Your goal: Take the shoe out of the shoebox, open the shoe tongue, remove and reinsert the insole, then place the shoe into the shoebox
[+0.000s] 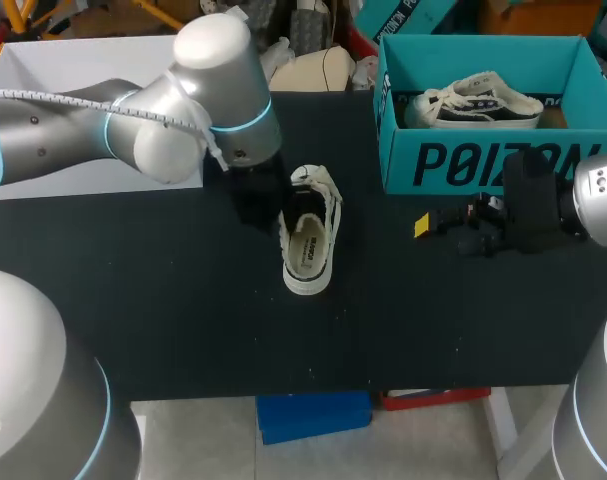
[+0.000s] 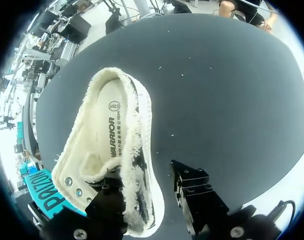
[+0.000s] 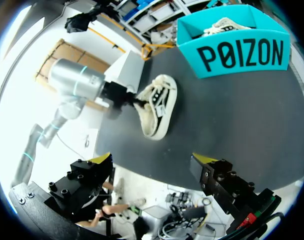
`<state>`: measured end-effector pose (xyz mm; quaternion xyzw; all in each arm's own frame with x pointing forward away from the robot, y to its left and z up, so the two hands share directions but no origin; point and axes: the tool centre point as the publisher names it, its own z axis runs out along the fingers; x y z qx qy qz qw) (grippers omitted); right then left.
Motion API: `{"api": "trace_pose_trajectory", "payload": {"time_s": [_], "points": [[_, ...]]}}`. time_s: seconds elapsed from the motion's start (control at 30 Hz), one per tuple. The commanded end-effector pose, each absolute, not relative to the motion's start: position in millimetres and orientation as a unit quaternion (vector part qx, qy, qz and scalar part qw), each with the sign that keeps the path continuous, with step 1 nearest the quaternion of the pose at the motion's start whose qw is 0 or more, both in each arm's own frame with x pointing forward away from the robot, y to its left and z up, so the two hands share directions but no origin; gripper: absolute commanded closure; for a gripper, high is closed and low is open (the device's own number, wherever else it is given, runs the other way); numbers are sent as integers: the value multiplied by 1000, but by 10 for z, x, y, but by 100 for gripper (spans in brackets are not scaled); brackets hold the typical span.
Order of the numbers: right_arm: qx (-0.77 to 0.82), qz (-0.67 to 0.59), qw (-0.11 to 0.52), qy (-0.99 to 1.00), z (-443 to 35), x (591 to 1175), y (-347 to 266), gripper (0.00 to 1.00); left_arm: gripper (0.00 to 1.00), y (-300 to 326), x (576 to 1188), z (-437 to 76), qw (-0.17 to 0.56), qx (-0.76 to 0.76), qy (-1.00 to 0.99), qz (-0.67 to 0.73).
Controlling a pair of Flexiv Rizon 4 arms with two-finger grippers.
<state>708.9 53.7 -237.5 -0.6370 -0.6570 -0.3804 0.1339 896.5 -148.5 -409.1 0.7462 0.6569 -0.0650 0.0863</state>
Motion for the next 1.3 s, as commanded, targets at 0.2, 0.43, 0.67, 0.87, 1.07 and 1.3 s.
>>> {"api": "trace_pose_trajectory", "payload": {"time_s": [0.2,0.43,0.67,0.87,1.07,1.3], "points": [[-638,-380,133,-657,-2374,7088,542,0,75,-1539,8978,-4146,98,761,639,-44],[-638,-380,133,-657,-2374,7088,542,0,100,-1538,8992,-4154,106,775,622,-18],[-638,-380,133,-657,-2374,7088,542,0,100,-1518,9032,-4034,105,771,627,-30],[-638,-380,133,-657,-2374,7088,542,0,100,-1505,9048,-3741,104,764,636,-38],[-638,-380,133,-657,-2374,7088,542,0,100,-1521,9046,-3249,121,753,646,-35],[-638,-380,133,-657,-2374,7088,542,0,100,-1544,9008,-2570,176,702,688,-48]]}}
